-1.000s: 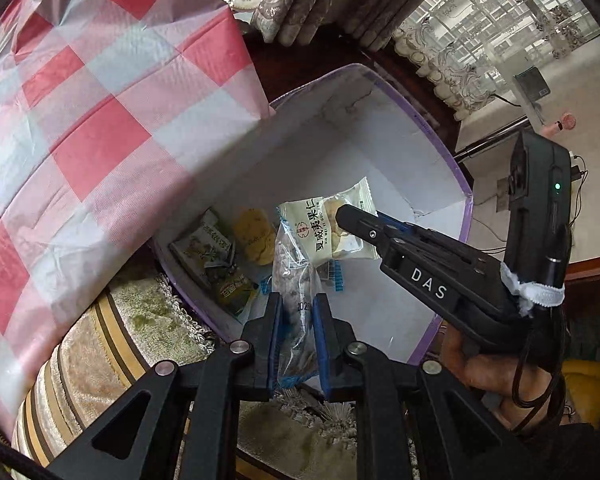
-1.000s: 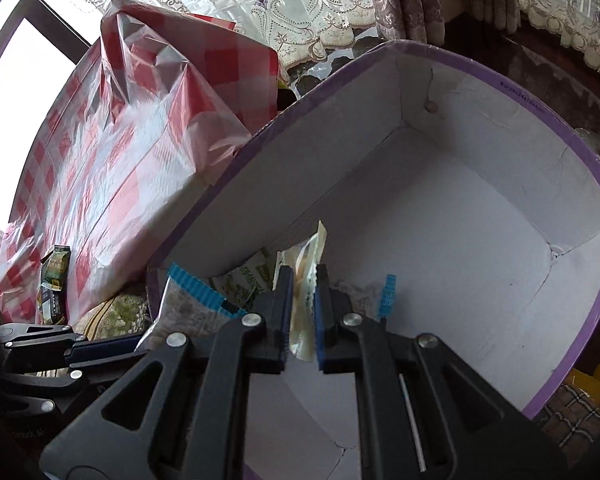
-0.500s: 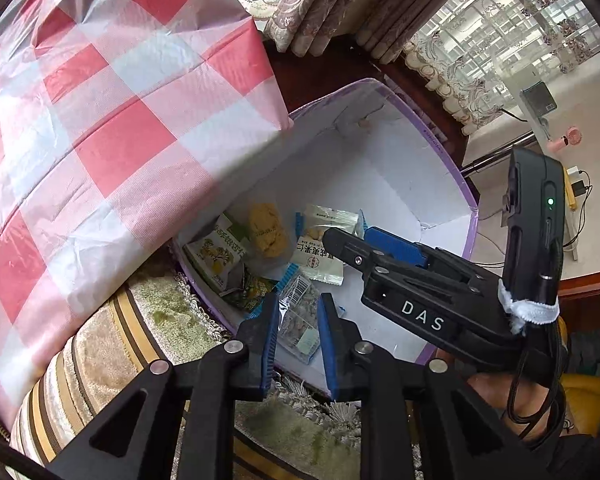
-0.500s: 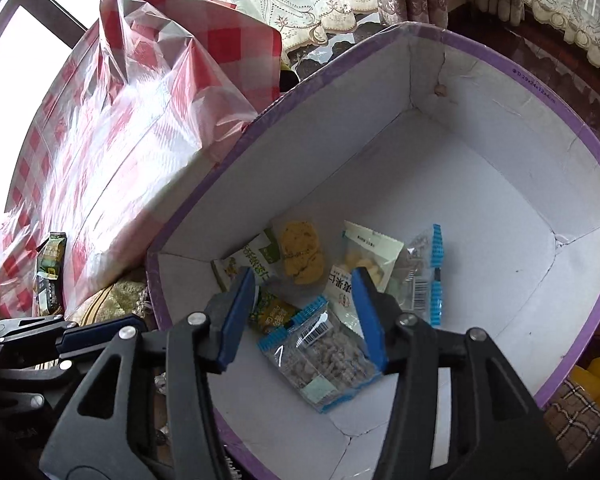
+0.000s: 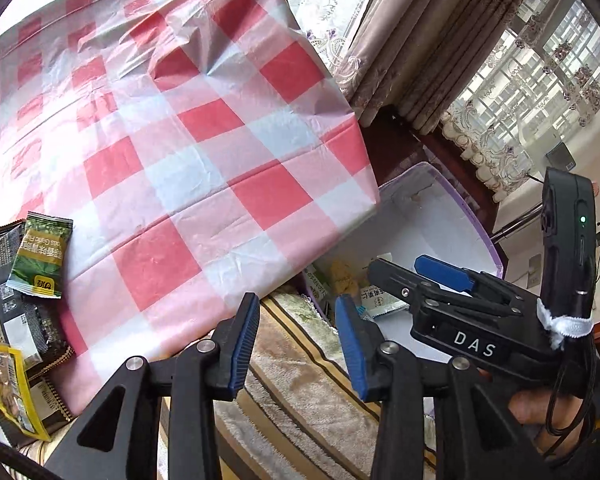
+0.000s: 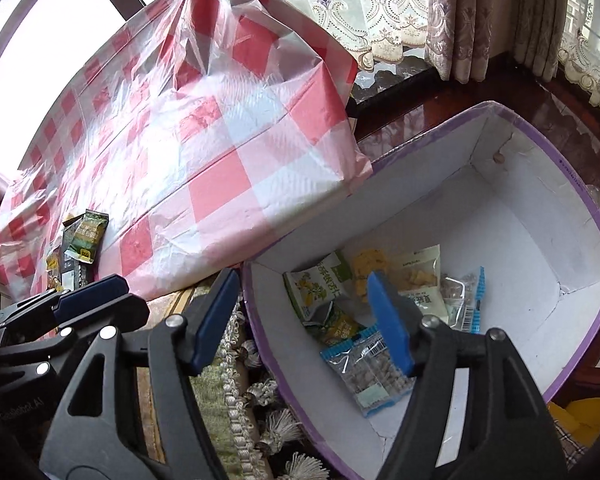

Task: Organize snacks
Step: 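Withdraw both tools from the box toward the table, then grasp the small yellow packet with the left tool while the right tool grasps the green garlic-flavor bag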

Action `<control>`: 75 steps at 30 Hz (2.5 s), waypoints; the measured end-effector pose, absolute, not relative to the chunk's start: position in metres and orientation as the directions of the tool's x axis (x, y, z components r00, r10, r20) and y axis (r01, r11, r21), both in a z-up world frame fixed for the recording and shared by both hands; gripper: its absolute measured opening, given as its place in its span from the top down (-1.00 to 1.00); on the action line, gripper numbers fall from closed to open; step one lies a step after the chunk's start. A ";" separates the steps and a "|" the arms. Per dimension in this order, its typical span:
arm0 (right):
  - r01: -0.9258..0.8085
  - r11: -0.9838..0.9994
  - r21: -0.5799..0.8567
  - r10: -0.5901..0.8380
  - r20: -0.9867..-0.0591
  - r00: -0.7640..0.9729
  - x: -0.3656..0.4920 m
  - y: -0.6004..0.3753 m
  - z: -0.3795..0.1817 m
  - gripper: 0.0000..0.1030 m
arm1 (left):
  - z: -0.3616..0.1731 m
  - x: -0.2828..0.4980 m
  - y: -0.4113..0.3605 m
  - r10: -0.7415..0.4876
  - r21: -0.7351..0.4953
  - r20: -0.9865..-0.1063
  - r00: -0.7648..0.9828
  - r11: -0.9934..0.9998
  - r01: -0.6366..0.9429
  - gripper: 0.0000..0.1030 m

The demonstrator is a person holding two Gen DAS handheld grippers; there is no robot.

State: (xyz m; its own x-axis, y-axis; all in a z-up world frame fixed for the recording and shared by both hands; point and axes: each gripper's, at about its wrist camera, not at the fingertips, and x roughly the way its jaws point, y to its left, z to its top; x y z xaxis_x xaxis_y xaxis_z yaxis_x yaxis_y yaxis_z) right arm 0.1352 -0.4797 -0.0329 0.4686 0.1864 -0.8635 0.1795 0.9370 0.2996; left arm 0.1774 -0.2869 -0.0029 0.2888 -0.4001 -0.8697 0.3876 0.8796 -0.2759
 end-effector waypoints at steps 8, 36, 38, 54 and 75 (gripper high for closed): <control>0.122 0.944 0.306 0.219 -0.860 0.461 0.145 -0.444 -0.019 -0.46 | 0.004 0.170 -0.210 -0.388 -0.324 -0.835 0.390 0.920 0.220 0.18; -0.192 0.914 0.358 0.403 -0.853 0.331 0.192 -0.275 -0.020 -0.55 | -0.034 0.140 0.033 -0.284 -0.470 -0.819 0.499 0.830 -0.300 0.04; -0.247 0.898 0.363 0.427 -0.854 0.296 0.190 -0.255 -0.021 -0.55 | -0.034 0.141 0.033 -0.304 -0.483 -0.809 0.503 0.831 -0.276 0.04; -0.382 0.853 0.355 0.441 -0.882 0.165 0.179 -0.199 -0.039 -0.07 | -0.043 0.169 0.009 -0.511 -0.554 -0.773 0.377 0.833 -0.007 0.04; -0.332 0.896 0.296 0.365 -0.915 0.169 0.188 -0.196 -0.052 0.00 | -0.050 0.192 -0.010 -0.656 -0.596 -0.715 0.240 0.753 0.279 0.25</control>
